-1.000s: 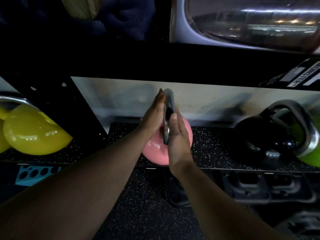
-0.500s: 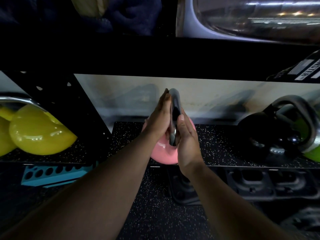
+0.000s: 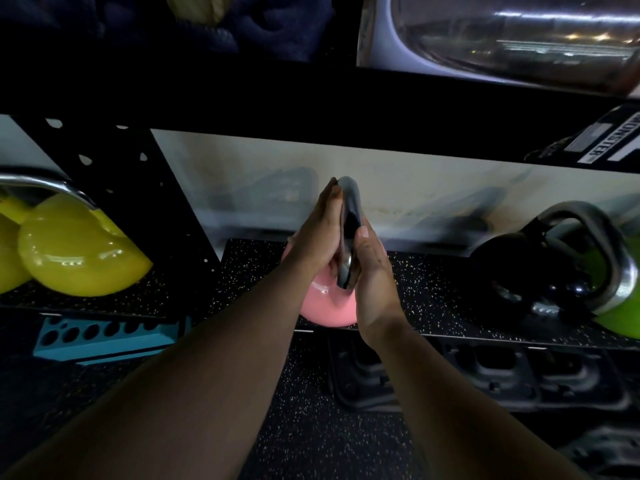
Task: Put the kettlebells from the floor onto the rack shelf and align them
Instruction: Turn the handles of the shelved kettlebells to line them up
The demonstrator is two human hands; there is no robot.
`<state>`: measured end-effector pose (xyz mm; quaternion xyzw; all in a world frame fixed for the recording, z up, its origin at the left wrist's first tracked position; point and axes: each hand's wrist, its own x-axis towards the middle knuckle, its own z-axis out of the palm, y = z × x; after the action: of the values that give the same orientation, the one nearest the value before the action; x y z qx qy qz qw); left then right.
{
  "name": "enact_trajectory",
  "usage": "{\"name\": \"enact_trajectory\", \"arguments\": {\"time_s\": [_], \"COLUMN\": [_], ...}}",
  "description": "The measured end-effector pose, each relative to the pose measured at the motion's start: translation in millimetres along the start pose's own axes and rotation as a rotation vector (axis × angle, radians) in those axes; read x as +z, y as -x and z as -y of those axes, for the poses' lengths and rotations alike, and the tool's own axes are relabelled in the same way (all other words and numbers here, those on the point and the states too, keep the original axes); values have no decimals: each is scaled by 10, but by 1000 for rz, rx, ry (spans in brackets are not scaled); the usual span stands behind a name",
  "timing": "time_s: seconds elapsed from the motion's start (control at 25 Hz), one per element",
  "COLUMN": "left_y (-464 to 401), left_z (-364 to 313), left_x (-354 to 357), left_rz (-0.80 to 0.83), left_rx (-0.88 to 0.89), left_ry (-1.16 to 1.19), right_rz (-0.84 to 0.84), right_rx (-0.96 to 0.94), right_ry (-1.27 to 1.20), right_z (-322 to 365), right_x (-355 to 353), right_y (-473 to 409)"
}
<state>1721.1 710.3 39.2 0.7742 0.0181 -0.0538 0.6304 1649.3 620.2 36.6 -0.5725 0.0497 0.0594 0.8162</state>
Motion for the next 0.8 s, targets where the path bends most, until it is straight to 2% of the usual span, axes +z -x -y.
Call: {"name": "enact_trajectory", "arguments": {"time_s": [0.12,0.24,0.36,0.48,0.56,0.64,0.8], "left_y": [11,71,285,581,728,882,1159], "left_z": [-87,-210,-263,-322,-423,-521,-409], "left_x": [-37,-121,-417,-925,-1276,-1675,-2514], "left_rz": [20,-9,79,81,98,76,26], "left_rx": [-29,-85,-88,-85,-53,-29,-90], "left_ry": [-44,-146,-284,-678,-980,-1140,-1214], "right_rz": [26,54,48,10,85,153,231], "right_rx": [5,6,-48,-313,-432,-477,-600], "right_ry": [178,477,1002,1392,1586,1656,1597], "right_z": [109,293,534,848,997,1043,742], "right_x": [-67,-158,-235,-204,-59,236,1008], "right_y": [16,3,34,136,155,192,269]}}
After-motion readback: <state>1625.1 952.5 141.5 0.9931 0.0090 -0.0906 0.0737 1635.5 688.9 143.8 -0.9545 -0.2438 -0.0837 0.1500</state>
